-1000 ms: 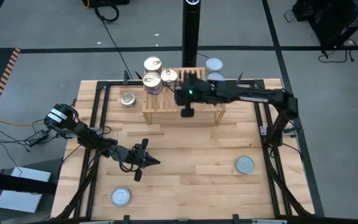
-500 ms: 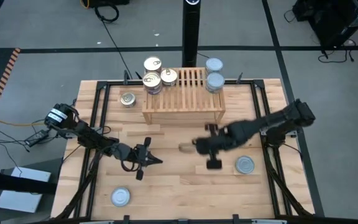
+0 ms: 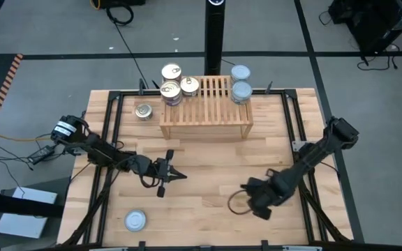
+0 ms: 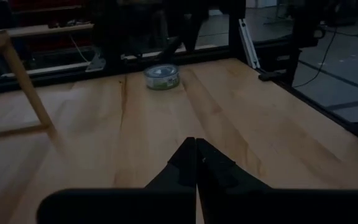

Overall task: Stack canned seafood by type on shelf
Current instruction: Put the green tuna can on the shelf

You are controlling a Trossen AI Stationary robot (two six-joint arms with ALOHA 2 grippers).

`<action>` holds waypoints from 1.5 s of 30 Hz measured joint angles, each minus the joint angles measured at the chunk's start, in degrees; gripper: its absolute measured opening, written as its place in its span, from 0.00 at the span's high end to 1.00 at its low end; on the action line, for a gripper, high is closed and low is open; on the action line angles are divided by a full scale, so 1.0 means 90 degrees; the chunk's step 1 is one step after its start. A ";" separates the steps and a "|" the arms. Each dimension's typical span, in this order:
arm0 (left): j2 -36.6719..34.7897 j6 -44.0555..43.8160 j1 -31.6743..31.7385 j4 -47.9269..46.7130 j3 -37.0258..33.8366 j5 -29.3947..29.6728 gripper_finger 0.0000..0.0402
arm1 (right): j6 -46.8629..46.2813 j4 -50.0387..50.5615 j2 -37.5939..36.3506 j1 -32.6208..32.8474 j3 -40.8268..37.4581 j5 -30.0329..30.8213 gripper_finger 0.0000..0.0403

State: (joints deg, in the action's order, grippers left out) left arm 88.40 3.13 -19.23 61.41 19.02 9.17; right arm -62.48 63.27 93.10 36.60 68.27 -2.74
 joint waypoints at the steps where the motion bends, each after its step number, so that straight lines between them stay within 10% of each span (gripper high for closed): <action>1: 0.0000 0.0003 0.0031 -0.0011 0.0009 -0.0045 1.00 | -0.0253 0.0074 0.0000 0.0143 -0.0085 -0.0069 0.98; 16: 0.0000 -0.0033 0.0180 -0.0050 0.0011 -0.0126 1.00 | -0.1401 0.0117 -0.0002 0.0674 -0.1594 -0.0156 0.98; 36: -0.0158 -0.0386 0.0047 0.0126 0.0008 -0.0719 1.00 | -0.1032 0.0435 -0.0001 0.0585 -0.1440 0.0388 0.98; 45: -0.1984 -0.1407 -0.0688 -0.3787 0.0397 -0.1322 1.00 | -0.0464 0.0513 -0.0002 0.0533 -0.1032 0.1288 0.98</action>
State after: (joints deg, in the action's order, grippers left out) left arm 70.54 -9.53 -25.42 27.34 22.60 -2.72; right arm -66.66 67.89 93.08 41.40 58.99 8.86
